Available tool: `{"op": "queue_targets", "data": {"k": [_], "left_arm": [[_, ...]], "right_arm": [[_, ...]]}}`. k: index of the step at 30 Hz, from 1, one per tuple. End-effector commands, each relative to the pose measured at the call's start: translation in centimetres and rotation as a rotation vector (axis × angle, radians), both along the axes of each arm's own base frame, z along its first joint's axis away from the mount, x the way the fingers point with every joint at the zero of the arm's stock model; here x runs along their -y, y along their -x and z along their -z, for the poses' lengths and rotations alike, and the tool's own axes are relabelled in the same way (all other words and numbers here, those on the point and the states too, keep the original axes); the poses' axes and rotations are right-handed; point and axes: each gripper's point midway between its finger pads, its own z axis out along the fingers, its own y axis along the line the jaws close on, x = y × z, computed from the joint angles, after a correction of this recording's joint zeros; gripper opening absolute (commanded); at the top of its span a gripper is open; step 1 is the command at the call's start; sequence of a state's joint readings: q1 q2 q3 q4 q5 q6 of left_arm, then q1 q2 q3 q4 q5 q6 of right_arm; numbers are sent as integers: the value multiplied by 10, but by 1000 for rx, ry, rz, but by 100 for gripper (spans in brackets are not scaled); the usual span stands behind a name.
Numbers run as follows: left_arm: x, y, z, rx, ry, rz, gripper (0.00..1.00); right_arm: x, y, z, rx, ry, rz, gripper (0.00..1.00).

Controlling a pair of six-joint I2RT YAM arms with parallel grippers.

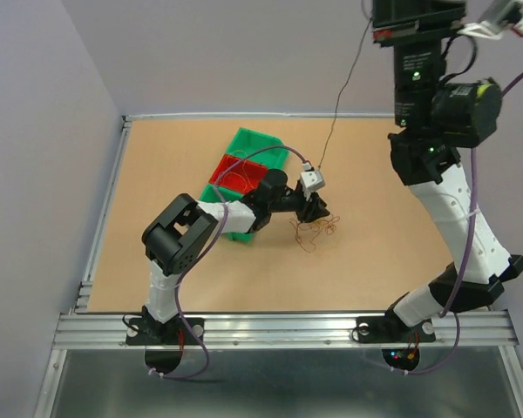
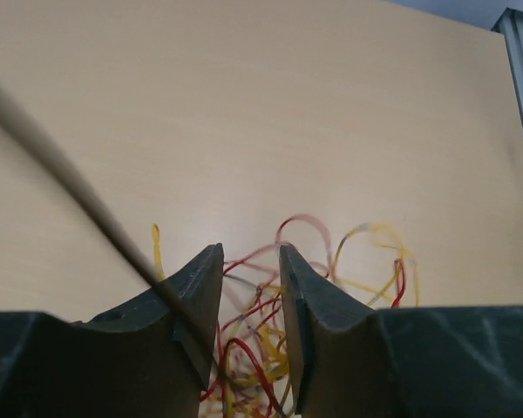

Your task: Untangle the cables

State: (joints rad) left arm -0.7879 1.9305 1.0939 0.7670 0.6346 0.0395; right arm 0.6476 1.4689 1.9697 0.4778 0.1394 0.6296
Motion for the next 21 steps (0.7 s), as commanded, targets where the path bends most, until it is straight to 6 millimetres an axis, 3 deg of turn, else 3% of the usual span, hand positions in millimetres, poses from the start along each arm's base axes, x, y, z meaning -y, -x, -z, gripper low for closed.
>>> {"op": "queue_targets", "data": {"k": [1,3,4,5,7,10,13,14,15,16,17,18,19,20,21], "left_arm": [[6,14,4,-37,14,67,43],[7,19,22,-61,-15,76,43],[7,21,32,-79,-36,73,43],[8,22,44,-96,-56,77,44],[9,26,60,-140,-83,79,45],[12,28,69,-152,-97,83,45],[14,23,55,-122,-76,63,46],[13,22,41,-99,-55,53,48],[11,21,34,-80,-49,42,51],[9,21,17,-47,-21,38,57],[9,21,17,-41,-21,36,62],[6,21,0,-15,1,31,66],[3,20,-6,-8,0,18,75],[0,19,-25,16,22,11,78],[-4,17,-29,15,15,-10,81]], "right_arm": [[81,47,-77,148,-245,195,1],[101,57,-91,176,-306,252,1],[122,78,-104,217,-365,274,1],[126,72,-102,203,-382,313,0],[141,83,-105,219,-417,351,1],[155,96,-106,226,-440,367,1],[149,97,-94,213,-393,353,0],[140,85,-85,190,-355,371,1],[146,89,-83,181,-362,379,1],[144,83,-78,159,-354,384,1],[143,82,-73,149,-340,390,1],[132,67,-60,114,-298,398,0],[136,72,-57,110,-297,396,0],[134,71,-51,97,-298,368,0],[118,52,-31,50,-248,359,1]]}}
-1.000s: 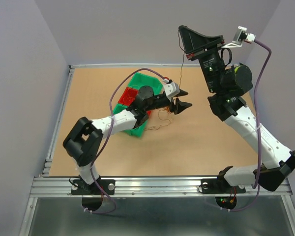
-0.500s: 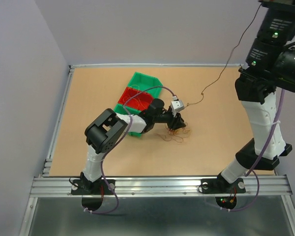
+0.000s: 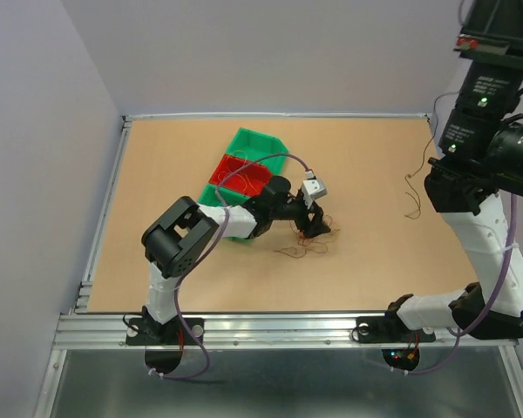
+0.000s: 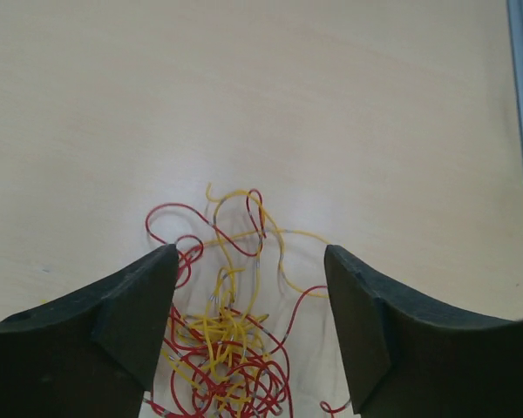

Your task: Untangle the cables

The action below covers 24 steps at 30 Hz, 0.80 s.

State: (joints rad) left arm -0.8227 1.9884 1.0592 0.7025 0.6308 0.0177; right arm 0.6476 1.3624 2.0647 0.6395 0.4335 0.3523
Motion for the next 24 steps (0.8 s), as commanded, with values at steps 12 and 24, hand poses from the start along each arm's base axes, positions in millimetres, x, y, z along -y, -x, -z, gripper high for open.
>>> {"op": "queue_targets", "data": {"k": [12,24], "left_arm": [[-38,-16,-164,368,265,-132,99],[-41,-57,-173,401,286,-297,91]], "right_arm": [[-67,-50,98,-162,74,-302,1],[-127,-75,131,-206,119,-573,1]]}}
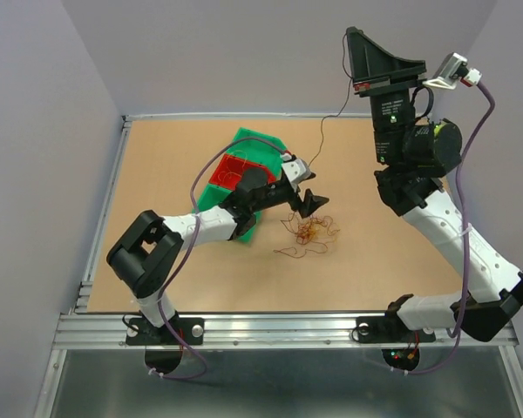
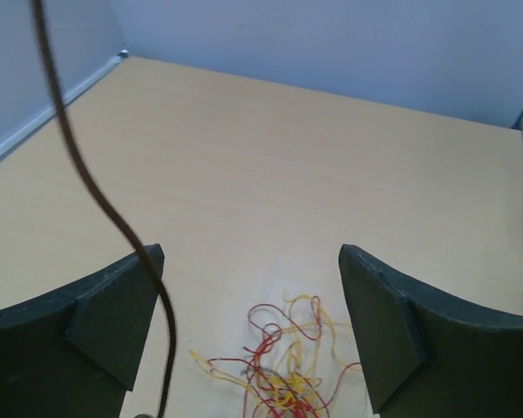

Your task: Untangle the cables

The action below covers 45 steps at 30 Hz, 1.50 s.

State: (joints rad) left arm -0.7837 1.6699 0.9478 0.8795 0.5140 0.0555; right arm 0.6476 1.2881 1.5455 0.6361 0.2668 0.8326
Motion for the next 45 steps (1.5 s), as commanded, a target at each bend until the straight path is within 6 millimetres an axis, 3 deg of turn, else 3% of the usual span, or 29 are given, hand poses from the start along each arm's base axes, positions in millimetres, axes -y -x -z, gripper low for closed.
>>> {"op": "queue_targets", "data": {"k": [1,2,3,4,7,8,9,10,11,14,15,17,20,21,22,25,26,30,34,45], "left_arm": [[-11,-35,-29,75,54,-147,84],[-16,-36,-26,66,56,-151,66],[-19,-36,-27,68,63,-151,56],[-20,-35,-31,77,73,-157,36],[-31,-35,-41,78,94,-188,14],[-36,-33,-50,83,105,-191,7],[-39,-33,-49,74,96,-184,2],[-40,-31,-53,73,96,-180,0],[-43,-29,-62,80,107,-176,0],[-50,-21,-75,82,114,-148,0],[-53,-22,-75,70,104,-152,0],[-60,-21,-88,79,116,-172,0],[-73,-25,-105,77,131,-216,0],[-77,-28,-107,71,129,-240,0],[-80,-29,-110,68,131,-251,0],[-92,-32,-125,69,143,-280,0],[-96,-31,-132,80,151,-286,0],[-114,-33,-146,87,166,-353,0],[-125,-35,-155,92,179,-401,0],[-121,-38,-144,28,165,-396,0]], "right_arm": [[-9,10,1,26,-21,-98,1],[-6,11,1,28,-18,-92,1],[-6,11,3,25,-14,-84,0],[-7,6,14,4,2,-71,1],[12,12,26,-21,8,6,0],[11,3,50,-68,57,51,0],[24,17,47,-53,61,76,1],[26,19,54,-62,89,97,0],[22,11,80,-110,174,129,0],[36,25,104,-143,270,182,0],[36,27,130,-197,339,184,0],[36,29,160,-239,423,186,1],[16,33,237,-294,629,109,0],[11,34,253,-303,668,82,0],[2,33,288,-335,733,45,1],[-19,32,340,-380,856,-53,1],[-32,28,371,-410,933,-108,1],[-59,25,432,-447,1106,-247,0],[-78,27,452,-396,1174,-340,1],[-106,27,423,-143,1087,-378,1]]}}
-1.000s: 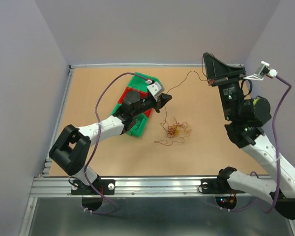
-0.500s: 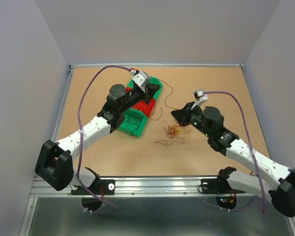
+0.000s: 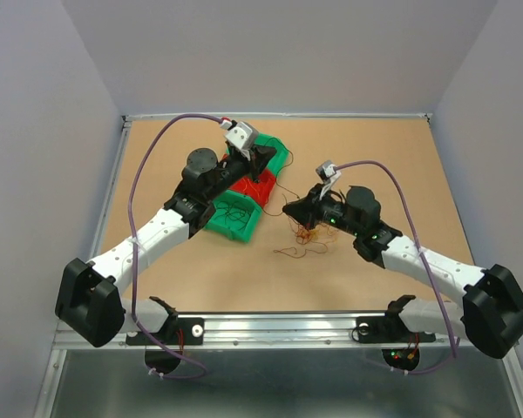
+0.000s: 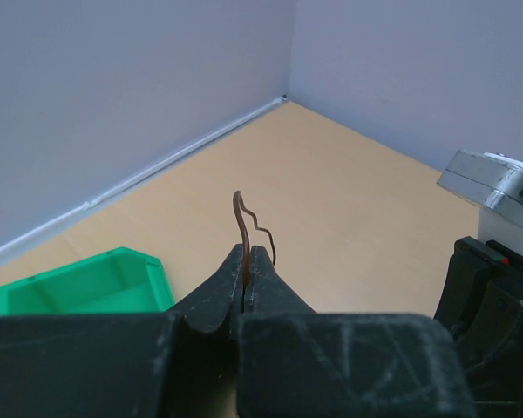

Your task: Untangle the cables

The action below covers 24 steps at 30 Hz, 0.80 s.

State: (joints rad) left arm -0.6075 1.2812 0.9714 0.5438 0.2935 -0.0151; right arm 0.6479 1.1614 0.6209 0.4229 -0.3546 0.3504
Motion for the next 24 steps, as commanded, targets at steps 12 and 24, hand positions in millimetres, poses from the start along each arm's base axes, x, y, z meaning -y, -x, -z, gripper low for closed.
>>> {"op": "queue_targets", "data": {"k": [12,24], "left_arm": [[5,3,-26,8,69,28,0],[7,4,-23,2,65,40,0]], "right_arm": [[-22,-19,-48,176,-142,-7,1],[-29,-31,-54,188,-168,15,28]]}}
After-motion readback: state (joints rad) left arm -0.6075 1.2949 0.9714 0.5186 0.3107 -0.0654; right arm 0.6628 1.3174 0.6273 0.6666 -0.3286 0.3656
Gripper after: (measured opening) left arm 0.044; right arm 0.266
